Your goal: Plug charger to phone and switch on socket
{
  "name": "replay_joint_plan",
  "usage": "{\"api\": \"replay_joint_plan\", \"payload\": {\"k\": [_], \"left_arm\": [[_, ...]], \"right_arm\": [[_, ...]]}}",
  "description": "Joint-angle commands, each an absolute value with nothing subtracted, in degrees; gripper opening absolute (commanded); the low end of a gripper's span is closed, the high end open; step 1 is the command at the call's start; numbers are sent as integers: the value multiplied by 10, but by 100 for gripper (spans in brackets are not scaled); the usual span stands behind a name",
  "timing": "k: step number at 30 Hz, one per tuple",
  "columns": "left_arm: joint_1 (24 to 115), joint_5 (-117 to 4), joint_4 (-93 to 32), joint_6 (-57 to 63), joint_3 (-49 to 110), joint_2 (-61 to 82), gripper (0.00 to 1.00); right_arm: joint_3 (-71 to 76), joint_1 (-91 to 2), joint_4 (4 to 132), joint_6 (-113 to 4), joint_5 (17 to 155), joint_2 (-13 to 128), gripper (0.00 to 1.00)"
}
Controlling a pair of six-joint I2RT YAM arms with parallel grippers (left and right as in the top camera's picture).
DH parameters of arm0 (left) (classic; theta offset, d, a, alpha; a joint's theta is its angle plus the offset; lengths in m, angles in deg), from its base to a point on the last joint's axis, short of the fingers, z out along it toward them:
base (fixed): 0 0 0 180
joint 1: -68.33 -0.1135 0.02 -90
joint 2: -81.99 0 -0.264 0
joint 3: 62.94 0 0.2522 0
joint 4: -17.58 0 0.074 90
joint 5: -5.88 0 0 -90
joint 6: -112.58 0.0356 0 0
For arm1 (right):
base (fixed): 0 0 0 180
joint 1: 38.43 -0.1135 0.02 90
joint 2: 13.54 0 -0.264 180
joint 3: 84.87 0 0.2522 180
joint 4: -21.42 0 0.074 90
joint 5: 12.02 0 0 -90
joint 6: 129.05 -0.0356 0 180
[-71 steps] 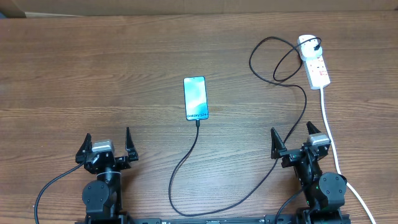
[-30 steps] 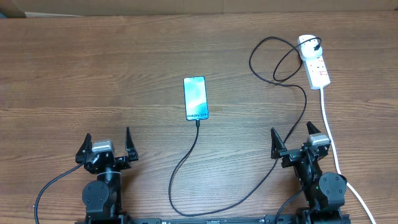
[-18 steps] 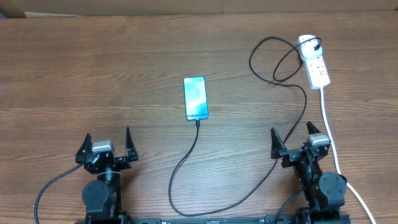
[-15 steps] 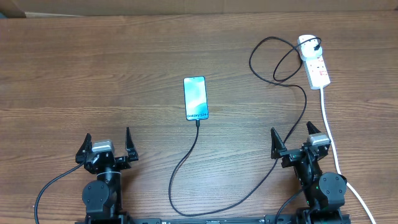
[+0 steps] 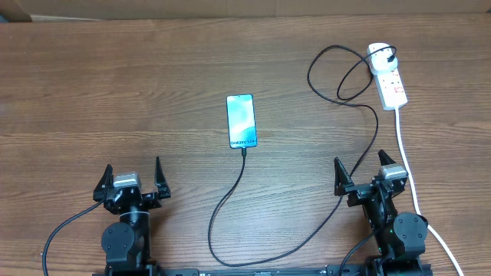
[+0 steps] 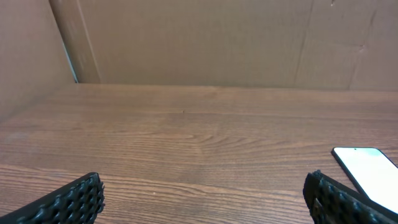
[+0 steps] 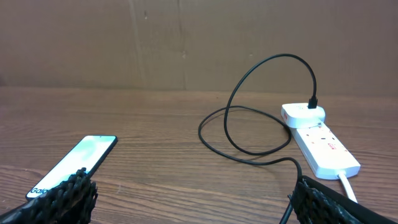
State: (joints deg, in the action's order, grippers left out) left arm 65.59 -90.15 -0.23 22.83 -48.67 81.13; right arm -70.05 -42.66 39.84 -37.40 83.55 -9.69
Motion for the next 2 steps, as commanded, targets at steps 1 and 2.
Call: {"api": "replay_joint_plan", "payload": {"k": [1,2], "left_arm": [[653,-896,-2,241,-489,818,100],[653,-896,-2,241,-489,818,100]], "right_arm": [[-706,-429,396,-377,832,-103,100],[-706,-429,396,-377,832,-103,100]]}}
